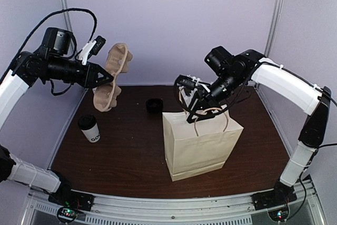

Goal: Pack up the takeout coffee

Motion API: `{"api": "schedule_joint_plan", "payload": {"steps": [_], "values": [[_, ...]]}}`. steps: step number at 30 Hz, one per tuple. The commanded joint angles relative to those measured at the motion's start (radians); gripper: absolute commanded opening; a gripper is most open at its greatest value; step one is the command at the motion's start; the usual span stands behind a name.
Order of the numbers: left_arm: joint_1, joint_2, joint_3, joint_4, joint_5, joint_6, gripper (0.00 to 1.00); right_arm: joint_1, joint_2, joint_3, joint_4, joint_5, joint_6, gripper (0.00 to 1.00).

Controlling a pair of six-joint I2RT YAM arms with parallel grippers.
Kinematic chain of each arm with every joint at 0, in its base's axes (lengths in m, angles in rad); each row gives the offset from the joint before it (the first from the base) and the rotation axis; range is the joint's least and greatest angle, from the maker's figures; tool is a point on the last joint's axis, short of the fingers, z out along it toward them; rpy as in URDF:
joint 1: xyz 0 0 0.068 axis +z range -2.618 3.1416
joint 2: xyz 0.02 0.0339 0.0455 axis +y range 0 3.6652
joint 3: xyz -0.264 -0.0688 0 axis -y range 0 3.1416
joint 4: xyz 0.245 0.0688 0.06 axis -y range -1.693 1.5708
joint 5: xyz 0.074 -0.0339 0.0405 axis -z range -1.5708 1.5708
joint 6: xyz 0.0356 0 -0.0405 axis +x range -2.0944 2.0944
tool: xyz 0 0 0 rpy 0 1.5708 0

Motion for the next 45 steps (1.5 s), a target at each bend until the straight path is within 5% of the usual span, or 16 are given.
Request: {"api": "schedule_joint_plan", "payload": {"steps": [1,8,18,25,35,45], "values": [[0.002,0.003,-0.009,0.079,0.034,0.01,0.21,-0.023,-0.069,-0.015,0.022,0.119,-0.043,0.69],[0.002,0.007,-0.037,0.108,0.047,0.005,0.21,-0.044,-0.142,-0.029,-0.012,0.191,-0.141,0.88],[-0.006,-0.01,-0.052,0.216,0.222,-0.009,0.21,-0.094,-0.146,0.038,-0.034,0.188,-0.141,0.94],[-0.129,0.054,0.017,0.325,0.311,-0.021,0.21,-0.198,-0.193,0.064,-0.078,0.134,-0.152,0.99],[-0.358,0.284,0.196,0.395,0.327,-0.004,0.21,-0.357,-0.33,-0.07,-0.054,0.019,-0.135,0.99],[-0.398,0.439,0.282,0.498,0.373,-0.059,0.21,-0.399,-0.43,-0.189,-0.111,-0.136,-0.187,0.84]]}}
